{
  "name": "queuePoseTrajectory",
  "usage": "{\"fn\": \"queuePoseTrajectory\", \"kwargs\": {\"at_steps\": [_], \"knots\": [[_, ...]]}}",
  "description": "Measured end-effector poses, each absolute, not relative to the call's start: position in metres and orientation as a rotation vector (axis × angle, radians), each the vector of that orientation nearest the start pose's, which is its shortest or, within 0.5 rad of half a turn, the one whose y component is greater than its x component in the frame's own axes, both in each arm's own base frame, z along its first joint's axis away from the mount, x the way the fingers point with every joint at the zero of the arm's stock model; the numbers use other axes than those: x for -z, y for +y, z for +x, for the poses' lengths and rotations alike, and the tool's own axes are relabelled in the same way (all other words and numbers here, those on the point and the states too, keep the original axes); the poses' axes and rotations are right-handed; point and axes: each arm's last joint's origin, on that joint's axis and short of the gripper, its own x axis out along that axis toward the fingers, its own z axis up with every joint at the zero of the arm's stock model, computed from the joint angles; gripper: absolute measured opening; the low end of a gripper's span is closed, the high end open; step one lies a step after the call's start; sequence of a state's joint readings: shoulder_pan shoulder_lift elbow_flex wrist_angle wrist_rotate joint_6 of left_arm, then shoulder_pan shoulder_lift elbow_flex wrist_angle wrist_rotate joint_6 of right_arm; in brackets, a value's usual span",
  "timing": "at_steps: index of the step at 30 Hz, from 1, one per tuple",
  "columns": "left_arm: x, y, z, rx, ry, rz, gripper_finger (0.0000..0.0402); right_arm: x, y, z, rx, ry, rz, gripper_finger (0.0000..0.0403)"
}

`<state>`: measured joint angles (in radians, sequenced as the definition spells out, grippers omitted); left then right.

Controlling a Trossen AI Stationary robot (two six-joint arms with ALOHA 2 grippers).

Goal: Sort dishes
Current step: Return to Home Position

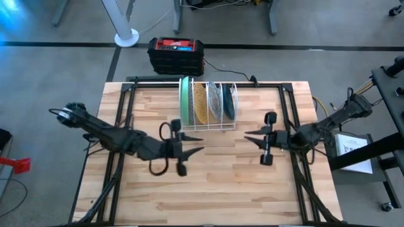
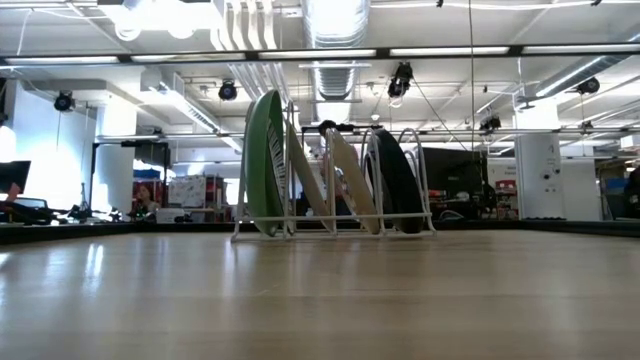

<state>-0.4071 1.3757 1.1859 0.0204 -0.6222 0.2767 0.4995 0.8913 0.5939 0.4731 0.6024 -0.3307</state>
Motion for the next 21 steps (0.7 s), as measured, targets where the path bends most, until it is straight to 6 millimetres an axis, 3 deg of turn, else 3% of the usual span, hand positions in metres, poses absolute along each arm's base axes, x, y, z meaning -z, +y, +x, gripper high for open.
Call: {"fn": "queuePoseTrajectory", "kwargs": {"at_steps": [3, 5, 9, 12, 16, 21], "knots": [[-0.321, -0.083, 0.297, -0.162, 0.076, 0.367, 0.0111, -0.292, 0.075, 0.196, 0.158, -0.147, -0.216, 0.0054], [-0.307, -0.066, 0.299, -0.11, 0.02, 0.331, 0.0111, -0.281, 0.07, 0.211, 0.166, -0.145, -0.221, 0.005], [-0.287, -0.044, 0.3, -0.127, 0.025, 0.315, 0.0111, -0.265, 0.053, 0.244, 0.196, -0.119, -0.235, 0.0041], [-0.288, -0.042, 0.293, -0.126, 0.025, 0.368, 0.0111, -0.26, 0.04, 0.262, 0.233, -0.098, -0.251, 0.0036], [-0.288, -0.042, 0.266, -0.122, 0.097, 0.387, 0.0111, -0.261, 0.03, 0.263, 0.255, -0.102, -0.252, 0.0032], [-0.278, -0.034, 0.221, -0.144, 0.058, 0.319, 0.0111, -0.268, 0.027, 0.24, 0.249, -0.129, -0.271, 0.0033]]}}
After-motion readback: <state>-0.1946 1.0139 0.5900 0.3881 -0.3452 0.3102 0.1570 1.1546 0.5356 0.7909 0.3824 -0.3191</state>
